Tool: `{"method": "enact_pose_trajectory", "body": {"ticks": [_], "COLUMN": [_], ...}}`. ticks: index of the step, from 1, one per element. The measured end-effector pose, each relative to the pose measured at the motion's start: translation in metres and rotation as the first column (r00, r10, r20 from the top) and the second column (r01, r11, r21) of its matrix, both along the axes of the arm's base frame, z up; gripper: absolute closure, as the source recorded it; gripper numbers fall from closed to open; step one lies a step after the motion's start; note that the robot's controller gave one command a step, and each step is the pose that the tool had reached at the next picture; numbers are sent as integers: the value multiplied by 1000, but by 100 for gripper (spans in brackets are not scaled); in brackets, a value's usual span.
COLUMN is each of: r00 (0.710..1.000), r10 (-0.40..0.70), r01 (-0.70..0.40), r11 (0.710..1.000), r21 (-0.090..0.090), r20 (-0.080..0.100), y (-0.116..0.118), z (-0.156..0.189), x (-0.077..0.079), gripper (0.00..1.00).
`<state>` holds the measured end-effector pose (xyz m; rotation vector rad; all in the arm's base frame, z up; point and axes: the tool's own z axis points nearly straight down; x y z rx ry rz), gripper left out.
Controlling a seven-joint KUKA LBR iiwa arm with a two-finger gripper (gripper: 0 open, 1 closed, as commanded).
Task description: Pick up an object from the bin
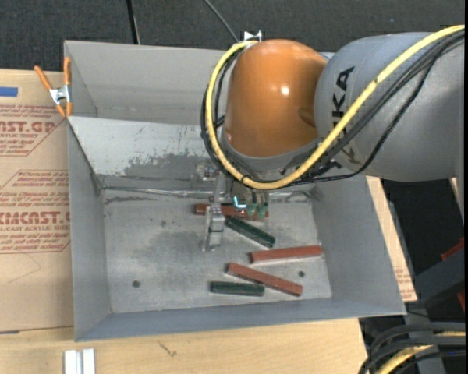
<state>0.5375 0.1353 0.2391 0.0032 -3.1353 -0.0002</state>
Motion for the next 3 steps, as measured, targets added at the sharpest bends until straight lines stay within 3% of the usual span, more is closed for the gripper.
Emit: {"method": "enact_pose_trajectory", "body": {"ticks": [1, 2, 3], "r00": [1000, 1000, 999], "r10": [-1, 28, 36], "r01": [1, -28, -36], "r11": [1000, 1000, 999], "r21": [1, 2, 1], "r20": [8, 14, 12], "y": [-1, -25, -50], "z": [4, -43, -102], "x": [2, -7, 3], "gripper": [0, 0, 0]}}
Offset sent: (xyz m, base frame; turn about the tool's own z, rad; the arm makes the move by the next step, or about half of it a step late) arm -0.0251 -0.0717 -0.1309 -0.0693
